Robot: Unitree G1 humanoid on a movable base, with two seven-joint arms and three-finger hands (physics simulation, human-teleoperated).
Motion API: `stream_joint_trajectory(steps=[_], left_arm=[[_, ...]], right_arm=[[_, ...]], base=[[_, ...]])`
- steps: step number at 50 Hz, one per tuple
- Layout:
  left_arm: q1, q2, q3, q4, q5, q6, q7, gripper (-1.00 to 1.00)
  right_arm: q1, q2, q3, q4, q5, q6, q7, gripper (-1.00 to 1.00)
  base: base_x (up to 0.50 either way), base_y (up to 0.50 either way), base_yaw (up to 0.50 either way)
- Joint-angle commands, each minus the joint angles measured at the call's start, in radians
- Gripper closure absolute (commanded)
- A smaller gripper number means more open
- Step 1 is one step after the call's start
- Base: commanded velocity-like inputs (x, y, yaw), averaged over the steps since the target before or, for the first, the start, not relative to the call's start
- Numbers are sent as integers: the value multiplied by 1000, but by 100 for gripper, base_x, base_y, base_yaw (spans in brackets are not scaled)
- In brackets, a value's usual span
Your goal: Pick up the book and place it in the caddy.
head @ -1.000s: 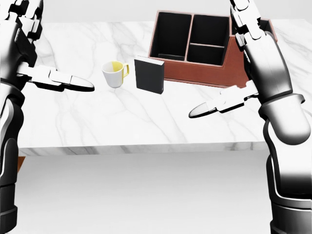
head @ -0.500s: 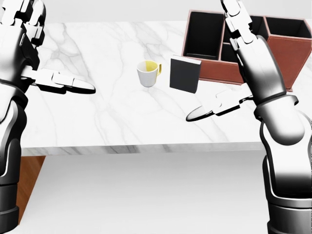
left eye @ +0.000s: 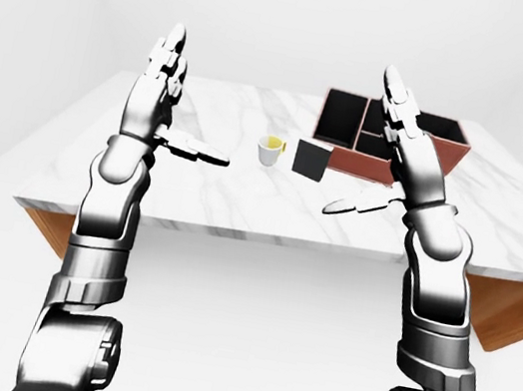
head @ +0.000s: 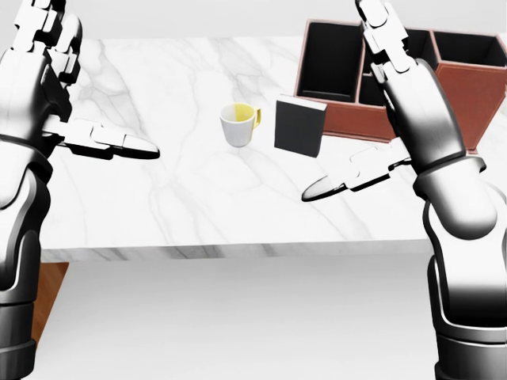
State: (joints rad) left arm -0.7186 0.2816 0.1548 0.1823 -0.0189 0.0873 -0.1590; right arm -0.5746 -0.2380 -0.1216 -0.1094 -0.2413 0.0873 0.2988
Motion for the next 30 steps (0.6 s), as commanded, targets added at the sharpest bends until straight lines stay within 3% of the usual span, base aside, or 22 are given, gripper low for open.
stream_joint_trajectory(steps=[1, 30], left_arm=[[2, -5, -3, 1, 1, 0, 4, -100], [-2, -3, -2, 24, 4, 0, 1, -100]], right_arm=[[4, 4, -4, -3, 12, 0, 10, -100], [0, 10, 7, 19, 17, 0, -2, -100]], base=[[33, -9, 0], [33, -9, 0]])
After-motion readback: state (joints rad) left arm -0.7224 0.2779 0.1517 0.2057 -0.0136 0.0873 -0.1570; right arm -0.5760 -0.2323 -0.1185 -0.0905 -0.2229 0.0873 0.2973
